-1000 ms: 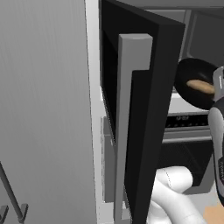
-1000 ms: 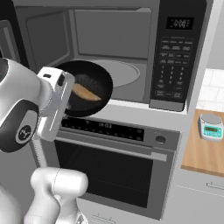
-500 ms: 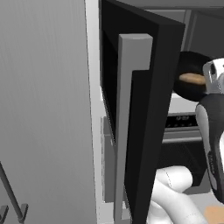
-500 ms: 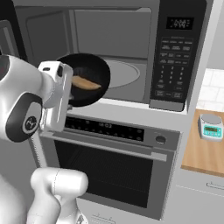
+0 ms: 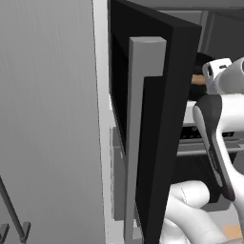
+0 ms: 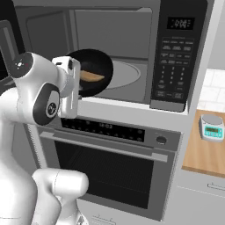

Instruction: Pick the sweet potato from the sink and place it in the bowl. Then pick the bowl and place it in the microwave. Then close the microwave door and press the start button.

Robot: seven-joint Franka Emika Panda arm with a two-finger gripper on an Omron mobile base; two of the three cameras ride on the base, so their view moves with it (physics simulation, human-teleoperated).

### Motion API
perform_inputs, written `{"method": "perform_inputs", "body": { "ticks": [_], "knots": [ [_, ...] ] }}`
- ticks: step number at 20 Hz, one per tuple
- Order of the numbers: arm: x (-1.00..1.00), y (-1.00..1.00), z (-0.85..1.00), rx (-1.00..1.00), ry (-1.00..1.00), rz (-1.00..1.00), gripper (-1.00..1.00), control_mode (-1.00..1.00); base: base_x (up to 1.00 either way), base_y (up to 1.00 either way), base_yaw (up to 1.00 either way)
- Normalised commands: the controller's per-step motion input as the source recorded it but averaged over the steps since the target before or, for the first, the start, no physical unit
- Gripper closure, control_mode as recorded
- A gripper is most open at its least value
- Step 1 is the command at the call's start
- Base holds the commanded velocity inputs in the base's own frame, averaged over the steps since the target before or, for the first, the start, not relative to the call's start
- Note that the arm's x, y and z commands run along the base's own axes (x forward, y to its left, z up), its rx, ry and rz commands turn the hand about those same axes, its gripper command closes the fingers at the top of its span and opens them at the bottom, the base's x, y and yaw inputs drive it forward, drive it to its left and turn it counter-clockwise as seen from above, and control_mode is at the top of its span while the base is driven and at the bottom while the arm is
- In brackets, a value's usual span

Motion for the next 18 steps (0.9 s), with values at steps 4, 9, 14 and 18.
{"method": "perform_inputs", "body": {
  "ticks": [4, 9, 14, 18],
  "knots": [
    [0.22, 0.00, 0.10, -0.11, 0.00, 0.12, 1.00, -1.00, 0.00, 0.00, 0.00],
    [0.27, 0.00, 0.00, -0.11, 0.00, 0.10, 1.00, -1.00, 0.00, 0.00, 0.00],
    [0.50, 0.03, 0.00, -0.06, 0.00, 0.01, 1.00, -1.00, 0.00, 0.00, 0.00],
    [0.55, 0.01, -0.06, -0.04, 0.02, 0.00, 1.00, -1.00, 0.00, 0.00, 0.00]
  ]
}}
